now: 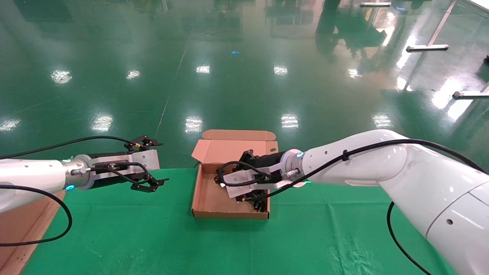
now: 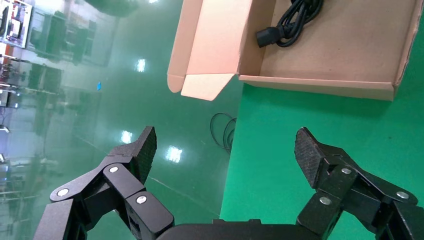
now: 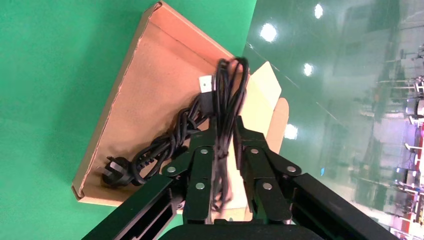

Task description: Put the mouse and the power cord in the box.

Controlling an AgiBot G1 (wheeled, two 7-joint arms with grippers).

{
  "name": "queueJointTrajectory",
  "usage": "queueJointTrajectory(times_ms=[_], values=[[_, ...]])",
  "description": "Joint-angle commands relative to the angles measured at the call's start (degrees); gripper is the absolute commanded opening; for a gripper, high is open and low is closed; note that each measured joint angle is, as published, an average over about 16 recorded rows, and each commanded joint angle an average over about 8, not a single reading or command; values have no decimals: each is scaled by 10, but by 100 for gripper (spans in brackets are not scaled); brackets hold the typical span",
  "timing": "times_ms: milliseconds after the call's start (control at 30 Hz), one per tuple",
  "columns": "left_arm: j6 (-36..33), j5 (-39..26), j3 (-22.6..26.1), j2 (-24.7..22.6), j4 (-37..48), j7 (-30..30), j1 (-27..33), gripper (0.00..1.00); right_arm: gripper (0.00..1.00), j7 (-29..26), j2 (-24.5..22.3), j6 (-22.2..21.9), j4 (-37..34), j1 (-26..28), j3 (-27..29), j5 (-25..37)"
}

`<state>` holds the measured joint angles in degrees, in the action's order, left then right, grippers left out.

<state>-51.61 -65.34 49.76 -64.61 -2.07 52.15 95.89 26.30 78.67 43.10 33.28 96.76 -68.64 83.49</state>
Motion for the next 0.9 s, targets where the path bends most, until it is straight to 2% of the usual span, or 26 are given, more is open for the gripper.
queueJointTrajectory(times_ms=[33, 400, 900], values=[[0, 0, 0, 0, 0, 0, 0, 100, 100, 1, 0, 0, -1, 0, 1, 0], [-9, 6, -9, 8, -23, -20, -10, 100, 100, -9, -13, 18, 10, -9, 23, -7], [-92, 63, -91, 80, -195, -171, -93, 100, 100, -99, -118, 119, 107, -95, 147, -109]])
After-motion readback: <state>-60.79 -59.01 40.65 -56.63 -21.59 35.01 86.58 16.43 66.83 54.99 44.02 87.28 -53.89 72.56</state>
